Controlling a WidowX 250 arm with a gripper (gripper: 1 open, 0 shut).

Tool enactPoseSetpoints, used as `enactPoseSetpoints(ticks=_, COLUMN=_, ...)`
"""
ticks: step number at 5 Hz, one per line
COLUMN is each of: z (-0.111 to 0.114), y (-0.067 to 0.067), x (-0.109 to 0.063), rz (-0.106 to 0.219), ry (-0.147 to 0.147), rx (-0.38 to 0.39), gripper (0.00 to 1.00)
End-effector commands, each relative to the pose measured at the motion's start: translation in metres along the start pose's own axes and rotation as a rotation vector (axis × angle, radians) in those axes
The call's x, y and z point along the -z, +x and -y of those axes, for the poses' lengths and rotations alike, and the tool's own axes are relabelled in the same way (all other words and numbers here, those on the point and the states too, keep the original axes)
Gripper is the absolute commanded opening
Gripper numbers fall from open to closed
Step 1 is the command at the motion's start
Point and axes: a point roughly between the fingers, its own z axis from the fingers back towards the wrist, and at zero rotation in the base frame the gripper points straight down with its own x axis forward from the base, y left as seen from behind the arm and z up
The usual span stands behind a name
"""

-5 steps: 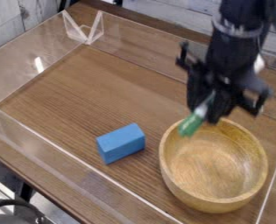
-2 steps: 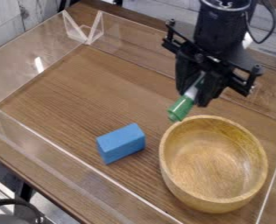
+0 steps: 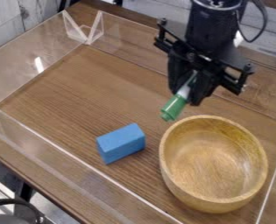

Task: Remove the green marker from inside the brown bowl and put it on the table

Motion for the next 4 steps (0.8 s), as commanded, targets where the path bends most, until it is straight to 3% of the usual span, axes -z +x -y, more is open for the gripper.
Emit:
enactPoseSetpoints(ticks=1, z=-0.004, y=0.001, x=-0.011, rz=0.059, ry=0.001, rx=-0.021, gripper=0.00)
enactPoseSetpoints(ticks=2, z=-0.006, y=0.002, x=-0.011, rz=0.062, ry=-0.006, rx=-0.039, gripper=1.00)
enactPoseSetpoints(ticks=3, z=-0.014, y=0.002, x=-0.010, rz=0.063, ry=0.001, rx=-0.066, gripper=0.00)
enactPoseSetpoints(ticks=4, z=-0.013, y=0.000, x=-0.005, rz=0.059, ry=0.002, rx=-0.071, gripper=1.00)
